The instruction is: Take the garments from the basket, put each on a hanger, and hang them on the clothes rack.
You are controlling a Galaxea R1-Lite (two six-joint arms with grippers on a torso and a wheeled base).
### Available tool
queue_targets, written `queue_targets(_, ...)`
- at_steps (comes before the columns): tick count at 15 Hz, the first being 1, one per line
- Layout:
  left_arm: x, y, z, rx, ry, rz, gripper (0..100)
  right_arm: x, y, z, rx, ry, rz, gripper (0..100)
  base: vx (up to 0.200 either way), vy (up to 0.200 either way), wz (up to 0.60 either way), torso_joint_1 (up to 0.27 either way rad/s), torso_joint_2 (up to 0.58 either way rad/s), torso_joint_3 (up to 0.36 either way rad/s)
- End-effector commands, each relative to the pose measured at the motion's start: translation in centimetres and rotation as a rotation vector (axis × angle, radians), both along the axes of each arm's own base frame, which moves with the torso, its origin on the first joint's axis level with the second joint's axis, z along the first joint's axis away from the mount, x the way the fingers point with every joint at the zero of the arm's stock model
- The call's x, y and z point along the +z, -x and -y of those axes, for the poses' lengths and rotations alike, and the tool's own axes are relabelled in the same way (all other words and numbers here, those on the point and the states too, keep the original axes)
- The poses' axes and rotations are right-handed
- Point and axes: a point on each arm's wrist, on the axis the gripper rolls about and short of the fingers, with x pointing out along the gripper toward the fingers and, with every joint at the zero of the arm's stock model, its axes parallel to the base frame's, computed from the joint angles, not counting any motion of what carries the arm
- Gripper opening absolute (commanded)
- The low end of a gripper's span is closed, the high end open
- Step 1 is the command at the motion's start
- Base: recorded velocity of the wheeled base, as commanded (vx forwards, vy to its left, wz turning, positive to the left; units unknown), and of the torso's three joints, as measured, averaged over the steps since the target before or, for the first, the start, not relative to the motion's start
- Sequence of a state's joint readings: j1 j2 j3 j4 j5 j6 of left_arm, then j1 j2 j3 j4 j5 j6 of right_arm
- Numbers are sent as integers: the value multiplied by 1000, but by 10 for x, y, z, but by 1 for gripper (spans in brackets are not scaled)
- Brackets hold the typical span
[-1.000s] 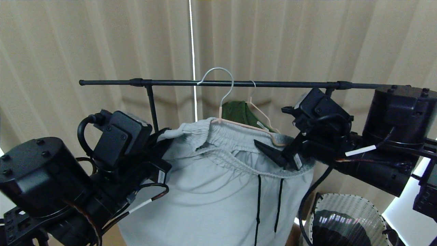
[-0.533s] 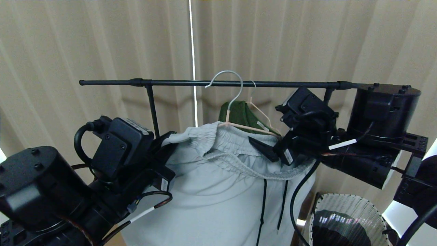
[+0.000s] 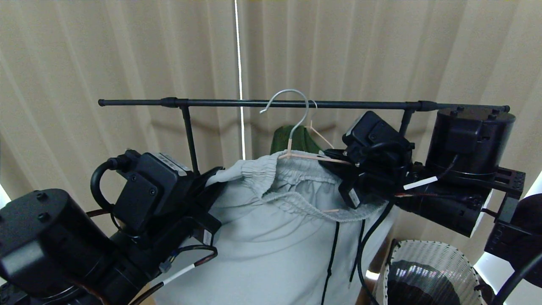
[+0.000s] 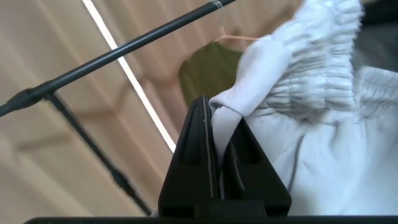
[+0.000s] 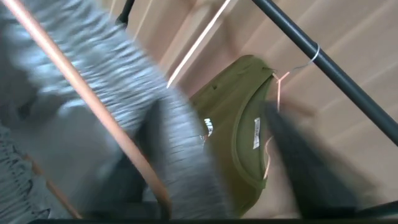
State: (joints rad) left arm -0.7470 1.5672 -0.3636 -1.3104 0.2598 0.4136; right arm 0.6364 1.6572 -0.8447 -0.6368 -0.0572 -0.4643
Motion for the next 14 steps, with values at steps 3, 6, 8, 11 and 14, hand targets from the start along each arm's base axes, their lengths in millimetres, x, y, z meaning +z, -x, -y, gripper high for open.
queue_targets(3,-1,0,-1,10,-2,-2,0,1,1,1,-5,-1,4,0,0,0,0,0,0,0)
queue_targets(6,-3,1,-1,7,-9,-12,0,3,3,3,-5,-6,10,0,0,0,0,0,0,0)
queue_targets(8,-4,1,-2,8,-7,-16,100,9,7,6,-10,-17,23,0,0,0,0,0,0,0)
queue_targets(11,-8,16,-15,-73,3,4,100,15,8,26,-122,-24,43,0,0,0,0,0,0,0)
queue_targets(14,-11,27,-23,-134,-6,6,100,16,9,47,-185,-26,49,0,0,0,0,0,0,0)
